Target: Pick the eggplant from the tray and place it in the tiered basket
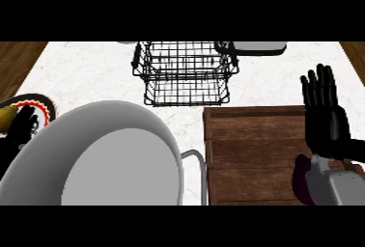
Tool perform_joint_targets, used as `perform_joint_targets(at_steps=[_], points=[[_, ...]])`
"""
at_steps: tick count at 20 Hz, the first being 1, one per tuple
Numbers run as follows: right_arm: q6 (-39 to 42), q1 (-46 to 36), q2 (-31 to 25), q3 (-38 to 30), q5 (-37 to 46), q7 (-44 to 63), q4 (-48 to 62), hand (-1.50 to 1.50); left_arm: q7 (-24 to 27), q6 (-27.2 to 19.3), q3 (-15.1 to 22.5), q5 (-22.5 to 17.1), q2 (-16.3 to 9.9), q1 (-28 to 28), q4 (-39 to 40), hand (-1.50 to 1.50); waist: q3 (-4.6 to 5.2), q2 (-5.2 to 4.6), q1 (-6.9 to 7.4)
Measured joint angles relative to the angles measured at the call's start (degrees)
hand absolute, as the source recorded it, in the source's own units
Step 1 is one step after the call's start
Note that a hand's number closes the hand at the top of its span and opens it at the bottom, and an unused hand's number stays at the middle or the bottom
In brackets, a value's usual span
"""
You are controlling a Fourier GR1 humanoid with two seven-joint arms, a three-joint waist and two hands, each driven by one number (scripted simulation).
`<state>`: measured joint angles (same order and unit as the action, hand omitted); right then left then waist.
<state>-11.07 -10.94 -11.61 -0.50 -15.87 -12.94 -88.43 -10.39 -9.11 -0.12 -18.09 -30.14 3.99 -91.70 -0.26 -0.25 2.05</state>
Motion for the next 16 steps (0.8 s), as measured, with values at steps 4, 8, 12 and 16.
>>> perform_joint_targets(at_steps=[4, 8, 12, 16], points=[[-2.3, 2.5, -3.4, -0.3, 2.5, 6.6, -2.3, 1.50, 4.2, 1.7, 2.2, -0.9, -0.1, -1.3, 1.0, 0.00, -0.01, 0.38, -2.35], [-8.9, 8.8, -9.0, -4.2, 8.5, 12.5, -0.2, -1.50, 4.6, 3.7, 5.2, -2.6, -1.9, -1.1, 0.2, 0.00, 0.00, 0.28, -6.58], [-19.7, 15.4, -9.0, -7.2, 14.9, 16.1, -1.4, -1.50, 3.4, 4.4, 9.3, -3.9, -2.5, -0.4, -0.7, 0.00, -0.32, 0.63, -7.30], [-21.5, 21.1, -11.3, -2.7, 22.1, 22.2, -7.6, -1.50, -1.3, 3.9, 12.4, -4.8, -2.9, -1.8, -1.2, 0.00, -0.46, 0.71, -6.07]])
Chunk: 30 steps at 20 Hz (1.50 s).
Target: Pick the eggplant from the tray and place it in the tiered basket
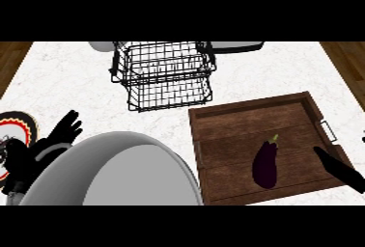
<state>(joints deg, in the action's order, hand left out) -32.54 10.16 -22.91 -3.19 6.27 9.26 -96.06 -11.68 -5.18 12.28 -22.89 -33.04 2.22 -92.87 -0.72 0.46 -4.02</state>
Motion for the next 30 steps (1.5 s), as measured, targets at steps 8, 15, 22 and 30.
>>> perform_joint_targets(at_steps=[8, 15, 22, 30], points=[[6.1, 5.7, -10.7, 6.3, 13.6, 20.9, -7.9, -1.50, -3.6, -1.7, 2.6, -2.8, -1.0, 0.0, -1.1, 0.00, 0.51, -0.28, 1.86], [17.5, 4.6, -18.9, 9.7, 22.0, 42.7, -12.6, -1.50, -4.2, -2.9, 4.4, -5.1, -2.5, -0.4, -1.8, 0.00, 0.93, -0.82, 3.67], [26.6, -4.1, -17.6, 14.2, 24.1, 56.3, -15.4, -1.50, -3.7, -3.1, 7.6, -5.7, -2.8, -3.0, -2.1, 0.00, 0.85, -1.29, 6.12], [32.3, -9.9, -13.4, 18.4, 26.9, 61.4, -10.4, -1.50, -2.8, -3.9, 9.8, -6.5, -3.1, -5.3, -0.6, 0.00, 0.93, -1.54, 6.66]])
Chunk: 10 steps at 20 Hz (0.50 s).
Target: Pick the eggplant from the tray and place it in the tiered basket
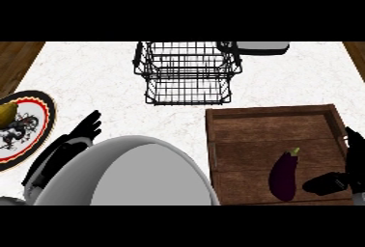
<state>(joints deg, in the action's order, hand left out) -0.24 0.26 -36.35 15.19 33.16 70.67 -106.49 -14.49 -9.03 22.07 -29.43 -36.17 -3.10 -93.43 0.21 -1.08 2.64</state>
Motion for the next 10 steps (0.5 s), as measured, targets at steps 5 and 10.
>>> perform_joint_targets(at_steps=[5, 10], points=[[2.7, -2.1, 4.6, 0.8, 2.2, 0.6, 4.4, -1.50, 0.6, -0.8, 0.8, -0.6, -0.2, -0.4, 0.8, 0.00, -0.03, 0.27, -0.42], [5.0, -3.4, 9.2, 0.5, 4.4, 0.9, 7.3, -1.50, 2.1, -1.9, 1.0, -1.1, -0.5, 0.1, 1.5, 0.00, -0.04, 0.75, -1.26]])
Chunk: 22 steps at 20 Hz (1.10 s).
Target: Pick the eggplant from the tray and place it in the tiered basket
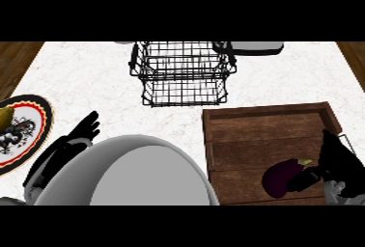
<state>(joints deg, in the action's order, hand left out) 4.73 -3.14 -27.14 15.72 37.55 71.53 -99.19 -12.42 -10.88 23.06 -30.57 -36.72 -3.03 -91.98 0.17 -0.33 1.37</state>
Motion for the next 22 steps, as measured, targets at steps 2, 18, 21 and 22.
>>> perform_joint_targets(at_steps=[2, 18, 21, 22], points=[[1.0, -0.5, 1.7, -0.2, 1.6, 0.1, 1.2, -1.50, 0.5, -0.2, 0.1, -0.3, -0.2, 0.1, 0.2, 0.00, 0.04, 0.14, -0.30], [6.4, -0.3, 13.8, -4.1, 18.5, -0.2, 1.4, -1.50, 3.8, -2.1, 0.5, -1.8, -1.2, 0.9, 2.0, 0.00, 0.11, 0.72, -2.26], [7.1, 0.1, 15.6, -5.3, 20.7, -0.5, 0.8, -1.50, 4.4, -2.4, 0.7, -1.8, -1.1, 0.6, 2.7, 0.00, 0.03, 0.70, -2.31], [7.3, 0.1, 16.5, -5.5, 21.5, -0.5, 0.7, -1.50, 4.4, -2.3, 0.8, -1.9, -1.1, 0.3, 3.0, 0.00, 0.06, 0.67, -2.31]])
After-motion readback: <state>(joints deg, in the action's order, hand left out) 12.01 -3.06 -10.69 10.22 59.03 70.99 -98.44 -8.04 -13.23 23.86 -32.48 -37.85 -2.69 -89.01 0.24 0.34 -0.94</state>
